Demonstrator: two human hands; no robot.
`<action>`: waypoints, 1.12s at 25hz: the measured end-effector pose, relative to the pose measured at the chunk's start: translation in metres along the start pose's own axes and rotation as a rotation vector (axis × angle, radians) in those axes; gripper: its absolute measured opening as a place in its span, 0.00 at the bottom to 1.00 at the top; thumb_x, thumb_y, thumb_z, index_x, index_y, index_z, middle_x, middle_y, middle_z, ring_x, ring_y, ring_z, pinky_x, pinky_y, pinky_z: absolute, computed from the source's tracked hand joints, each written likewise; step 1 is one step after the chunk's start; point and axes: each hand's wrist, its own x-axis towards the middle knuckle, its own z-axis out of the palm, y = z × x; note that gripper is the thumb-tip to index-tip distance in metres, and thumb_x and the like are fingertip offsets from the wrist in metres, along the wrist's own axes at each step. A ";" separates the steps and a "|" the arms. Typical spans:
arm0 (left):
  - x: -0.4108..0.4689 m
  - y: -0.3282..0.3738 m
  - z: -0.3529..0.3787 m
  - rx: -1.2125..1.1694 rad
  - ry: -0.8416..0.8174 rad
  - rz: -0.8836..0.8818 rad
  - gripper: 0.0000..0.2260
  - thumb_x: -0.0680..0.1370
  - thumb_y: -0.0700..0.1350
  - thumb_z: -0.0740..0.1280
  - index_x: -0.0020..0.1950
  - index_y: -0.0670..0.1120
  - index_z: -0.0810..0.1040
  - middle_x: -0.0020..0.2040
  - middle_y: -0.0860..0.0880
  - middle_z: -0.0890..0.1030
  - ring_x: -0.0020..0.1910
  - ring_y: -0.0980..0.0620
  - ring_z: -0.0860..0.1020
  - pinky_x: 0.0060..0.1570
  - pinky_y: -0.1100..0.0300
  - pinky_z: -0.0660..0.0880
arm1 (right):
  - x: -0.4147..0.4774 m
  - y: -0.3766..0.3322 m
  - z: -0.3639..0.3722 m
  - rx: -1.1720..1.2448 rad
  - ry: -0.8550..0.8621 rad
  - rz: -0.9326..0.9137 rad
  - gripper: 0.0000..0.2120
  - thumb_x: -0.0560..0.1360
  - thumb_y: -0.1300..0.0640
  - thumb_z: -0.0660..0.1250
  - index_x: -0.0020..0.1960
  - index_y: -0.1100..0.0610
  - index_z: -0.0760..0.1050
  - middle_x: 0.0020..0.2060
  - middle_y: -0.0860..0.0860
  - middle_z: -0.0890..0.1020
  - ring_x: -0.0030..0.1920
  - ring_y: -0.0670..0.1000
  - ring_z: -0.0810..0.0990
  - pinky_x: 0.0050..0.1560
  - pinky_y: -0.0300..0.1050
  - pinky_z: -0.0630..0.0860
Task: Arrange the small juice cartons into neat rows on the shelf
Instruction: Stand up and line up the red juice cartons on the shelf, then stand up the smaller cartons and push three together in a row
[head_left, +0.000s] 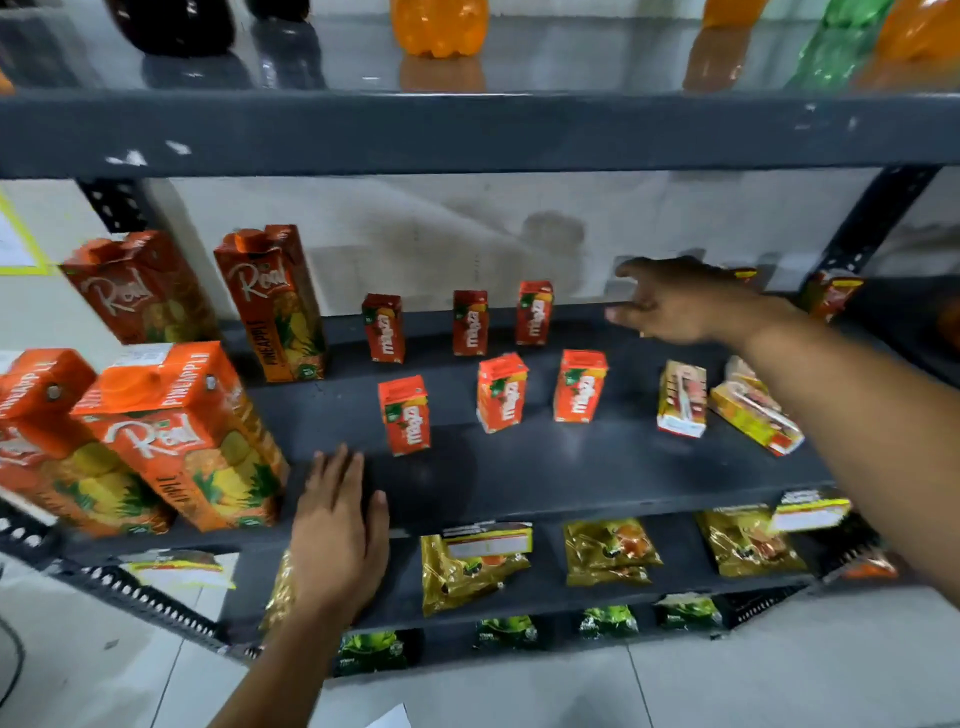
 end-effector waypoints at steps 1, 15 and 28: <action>-0.012 0.024 0.006 -0.048 0.023 0.045 0.25 0.79 0.53 0.53 0.69 0.39 0.69 0.72 0.38 0.67 0.74 0.40 0.60 0.70 0.42 0.60 | -0.012 0.031 -0.001 0.017 0.007 0.004 0.28 0.72 0.37 0.64 0.67 0.50 0.67 0.61 0.56 0.80 0.59 0.60 0.77 0.52 0.47 0.73; 0.025 0.293 0.146 0.192 -0.273 0.067 0.31 0.80 0.56 0.51 0.75 0.36 0.51 0.77 0.37 0.55 0.76 0.41 0.52 0.73 0.50 0.50 | -0.067 0.258 0.087 0.165 -0.322 0.087 0.20 0.70 0.49 0.73 0.58 0.57 0.75 0.55 0.56 0.82 0.53 0.56 0.79 0.54 0.49 0.75; 0.033 0.277 0.149 0.246 -0.378 0.137 0.38 0.75 0.65 0.40 0.76 0.39 0.51 0.78 0.41 0.51 0.77 0.46 0.48 0.73 0.53 0.45 | -0.038 0.278 0.022 -0.501 -0.077 -0.465 0.12 0.74 0.53 0.66 0.57 0.47 0.74 0.58 0.50 0.77 0.60 0.56 0.72 0.51 0.49 0.70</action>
